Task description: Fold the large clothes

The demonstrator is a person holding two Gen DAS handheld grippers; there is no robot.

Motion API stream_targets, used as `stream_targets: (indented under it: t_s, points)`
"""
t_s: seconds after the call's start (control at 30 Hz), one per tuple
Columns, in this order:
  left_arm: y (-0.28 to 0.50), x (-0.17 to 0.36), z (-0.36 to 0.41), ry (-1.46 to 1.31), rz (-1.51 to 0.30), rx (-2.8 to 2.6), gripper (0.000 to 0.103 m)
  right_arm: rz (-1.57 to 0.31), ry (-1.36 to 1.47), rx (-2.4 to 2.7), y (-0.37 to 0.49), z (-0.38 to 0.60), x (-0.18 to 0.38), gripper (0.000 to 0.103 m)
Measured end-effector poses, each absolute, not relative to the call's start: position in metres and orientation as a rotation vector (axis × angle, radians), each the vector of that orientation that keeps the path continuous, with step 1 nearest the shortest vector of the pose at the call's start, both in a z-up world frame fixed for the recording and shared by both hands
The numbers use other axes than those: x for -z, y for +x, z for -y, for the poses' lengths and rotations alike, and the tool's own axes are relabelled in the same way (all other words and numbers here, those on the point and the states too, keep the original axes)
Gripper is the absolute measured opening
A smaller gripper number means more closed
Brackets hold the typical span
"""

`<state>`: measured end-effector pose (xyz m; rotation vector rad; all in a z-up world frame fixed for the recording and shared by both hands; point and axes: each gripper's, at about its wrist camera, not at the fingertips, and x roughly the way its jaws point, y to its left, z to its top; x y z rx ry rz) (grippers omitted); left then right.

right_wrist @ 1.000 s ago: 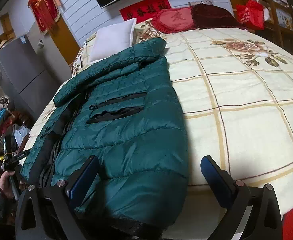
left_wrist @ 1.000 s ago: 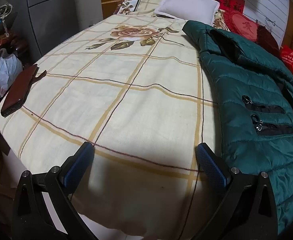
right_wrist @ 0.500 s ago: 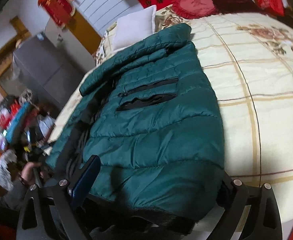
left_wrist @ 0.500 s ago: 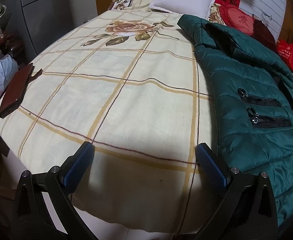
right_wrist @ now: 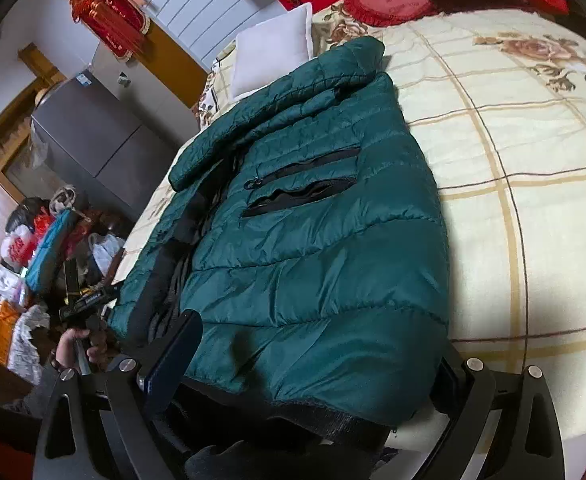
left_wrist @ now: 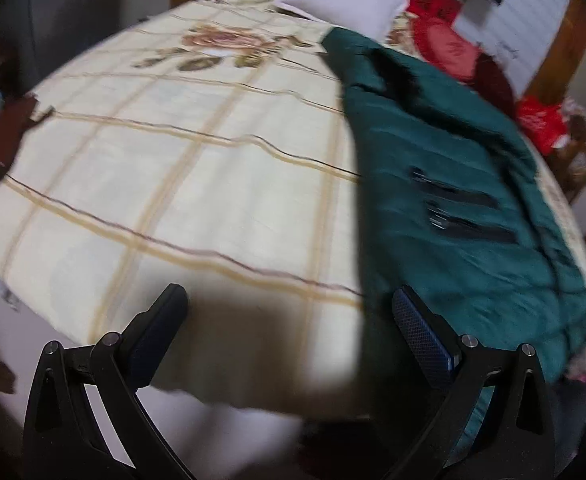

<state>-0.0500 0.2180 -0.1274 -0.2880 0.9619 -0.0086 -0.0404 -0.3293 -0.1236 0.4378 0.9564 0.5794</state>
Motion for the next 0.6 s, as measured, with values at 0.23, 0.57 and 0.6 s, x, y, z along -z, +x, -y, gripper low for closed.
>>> stream_targets:
  t_s: [0.23, 0.57, 0.6]
  points:
    - [-0.074, 0.11, -0.183, -0.344, -0.903, 0.282, 0.102, -0.933, 0.507, -0.649, -0.037, 0.334, 0.131, 0.085]
    - [-0.06, 0.12, -0.156, -0.287, -0.943, 0.295, 0.102, -0.96, 0.509, -0.684, -0.035, 0.334, 0.129, 0.085]
    - [-0.06, 0.121, -0.164, -0.322, -0.936, 0.297, 0.102, -0.959, 0.509, -0.685, -0.036, 0.335, 0.129, 0.085]
